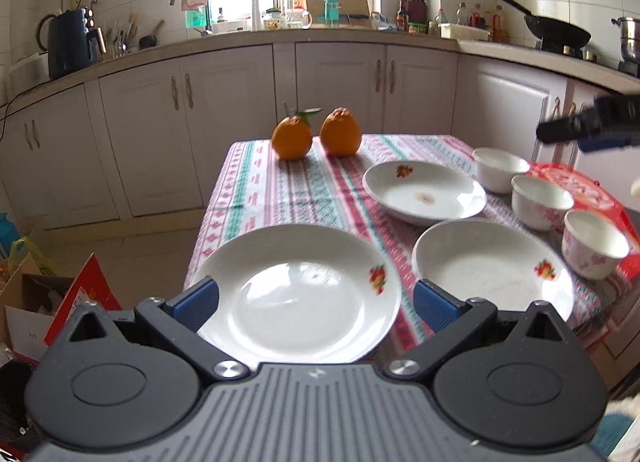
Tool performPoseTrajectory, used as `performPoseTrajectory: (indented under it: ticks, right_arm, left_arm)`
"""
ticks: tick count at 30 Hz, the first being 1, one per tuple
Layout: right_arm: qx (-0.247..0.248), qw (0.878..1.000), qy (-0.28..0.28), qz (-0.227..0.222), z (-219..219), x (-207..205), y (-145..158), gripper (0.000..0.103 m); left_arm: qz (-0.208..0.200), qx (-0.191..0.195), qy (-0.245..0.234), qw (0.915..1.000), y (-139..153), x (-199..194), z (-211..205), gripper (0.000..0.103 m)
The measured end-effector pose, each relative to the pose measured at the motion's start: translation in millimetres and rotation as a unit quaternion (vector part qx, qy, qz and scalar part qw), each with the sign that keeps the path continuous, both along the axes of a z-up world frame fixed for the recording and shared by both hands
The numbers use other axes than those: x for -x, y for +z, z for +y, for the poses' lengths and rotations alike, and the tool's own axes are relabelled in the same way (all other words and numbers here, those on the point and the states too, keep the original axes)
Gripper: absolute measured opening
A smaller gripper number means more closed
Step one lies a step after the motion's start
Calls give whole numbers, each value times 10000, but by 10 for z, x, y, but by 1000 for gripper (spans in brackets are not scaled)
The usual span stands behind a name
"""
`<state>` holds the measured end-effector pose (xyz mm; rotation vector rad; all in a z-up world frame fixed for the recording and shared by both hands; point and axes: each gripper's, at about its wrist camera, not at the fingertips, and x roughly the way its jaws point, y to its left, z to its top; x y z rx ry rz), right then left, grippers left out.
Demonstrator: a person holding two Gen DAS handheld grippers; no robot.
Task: Organize plates and bowls
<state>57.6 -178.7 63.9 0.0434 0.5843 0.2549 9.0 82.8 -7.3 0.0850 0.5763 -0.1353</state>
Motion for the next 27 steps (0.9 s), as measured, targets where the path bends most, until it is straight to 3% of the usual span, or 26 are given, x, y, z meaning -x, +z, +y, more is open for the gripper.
performPoseTrajectory:
  ticks: [13, 27]
  right_arm:
    - [273, 9954, 740, 538, 560, -415, -255, 103]
    - [536, 9875, 1263, 776, 906, -780, -423, 103]
  left_arm:
    - [682, 60, -217, 9974, -476, -96, 395, 102]
    - [1015, 17, -604, 9930, -690, -394, 480, 102]
